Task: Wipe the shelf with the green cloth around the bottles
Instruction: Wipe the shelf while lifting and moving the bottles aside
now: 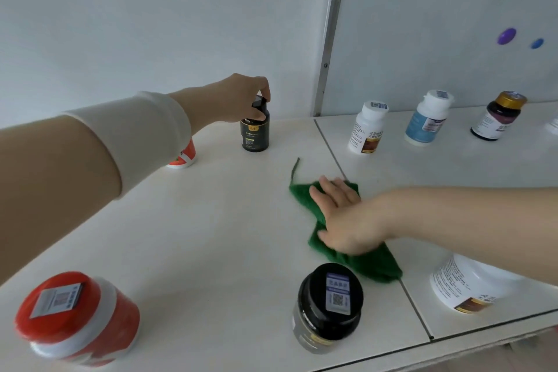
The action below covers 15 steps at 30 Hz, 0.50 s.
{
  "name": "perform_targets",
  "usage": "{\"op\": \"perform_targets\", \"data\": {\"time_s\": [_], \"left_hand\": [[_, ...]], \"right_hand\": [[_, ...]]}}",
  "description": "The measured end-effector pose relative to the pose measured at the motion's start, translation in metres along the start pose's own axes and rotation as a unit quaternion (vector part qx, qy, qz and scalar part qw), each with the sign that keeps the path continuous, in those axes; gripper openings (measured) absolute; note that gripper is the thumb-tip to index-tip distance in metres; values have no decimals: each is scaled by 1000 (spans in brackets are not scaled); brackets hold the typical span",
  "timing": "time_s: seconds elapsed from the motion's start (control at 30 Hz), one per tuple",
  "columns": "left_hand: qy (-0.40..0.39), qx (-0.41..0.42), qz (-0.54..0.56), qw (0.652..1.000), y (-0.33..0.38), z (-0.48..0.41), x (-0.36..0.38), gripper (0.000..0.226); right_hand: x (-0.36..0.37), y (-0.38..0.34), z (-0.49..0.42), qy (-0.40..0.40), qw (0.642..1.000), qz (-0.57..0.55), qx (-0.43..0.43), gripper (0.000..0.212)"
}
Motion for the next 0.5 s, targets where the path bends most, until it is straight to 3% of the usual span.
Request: {"op": "perform_targets", "data": {"time_s": [0.1,0.2,0.33,0.5], "left_hand": [[-1,11,-8,1000,2,-3,2,35],[6,17,-12,1000,0,-5,3,36],[7,20,-30,999,2,-2,4,44],[68,49,-19,996,33,42,-41,48]], "right_hand": [[8,-4,10,-8,999,-14,-28,70],[-19,-6,-19,60,995,-62,-56,65],[-69,-9,-74,144,985,-91,-18,64],[-76,-16,-94,142,986,-88,-23,62]]}}
Point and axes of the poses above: each hand's wrist, its own z-axis away from the middle knuckle, its own x-axis out of the palm, y = z × x, the point moved 7 cm from there along -z, towards the middle knuckle, and after that the axes turned 14 degrees about -z, right-handed, at the moved point
